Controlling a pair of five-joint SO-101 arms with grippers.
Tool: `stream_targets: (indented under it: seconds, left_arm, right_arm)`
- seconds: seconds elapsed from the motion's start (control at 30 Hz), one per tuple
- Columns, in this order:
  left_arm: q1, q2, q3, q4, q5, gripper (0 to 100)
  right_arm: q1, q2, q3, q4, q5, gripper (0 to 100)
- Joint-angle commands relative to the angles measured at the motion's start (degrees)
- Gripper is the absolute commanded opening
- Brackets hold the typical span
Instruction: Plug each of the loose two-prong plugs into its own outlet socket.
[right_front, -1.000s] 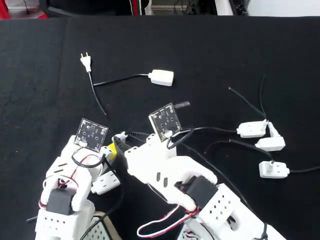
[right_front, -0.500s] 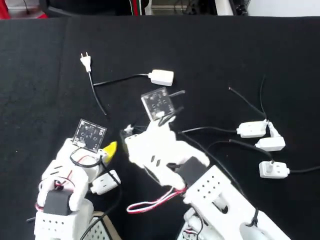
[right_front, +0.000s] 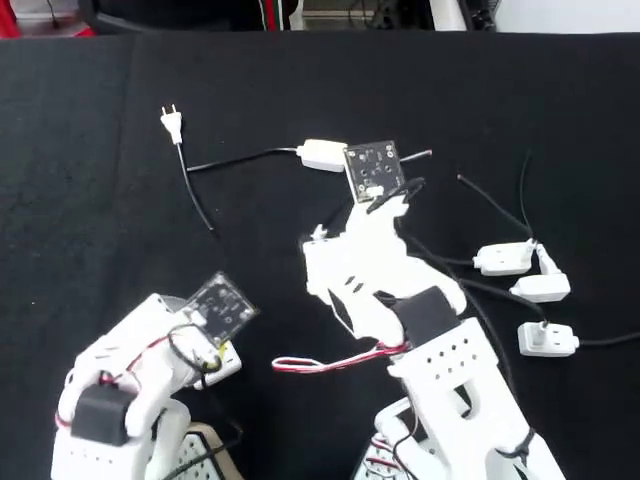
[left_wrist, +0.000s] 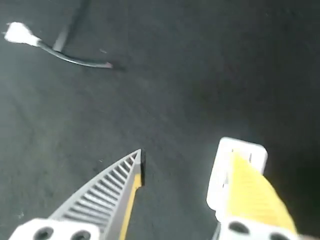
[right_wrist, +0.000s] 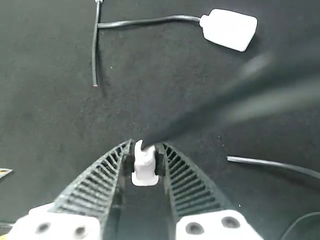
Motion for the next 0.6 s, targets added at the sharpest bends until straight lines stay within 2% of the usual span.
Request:
stream_targets:
  seconds: [0.0,0.23,0.4,0.57]
  left_arm:
    - [1.8,17.5,-6.7,0.1,-4.6,27]
    - [2.0,38.4,-12.2,-3.3,-6.2,27]
    - [1.9,43.9,-6.5,-12.9,-6.2,27]
    - [1.9,44.7,-4.1,-16.9,-6.2,27]
  right_arm:
    - [0.9,0.1,-3.1,0.4,0.4,1.2]
    - [4.0,0.1,-3.8,1.1,0.5,1.2]
    - [5.2,0.1,-7.2,5.3,0.5,1.2]
    - [5.2,0.1,-7.3,5.5,1.7,1.2]
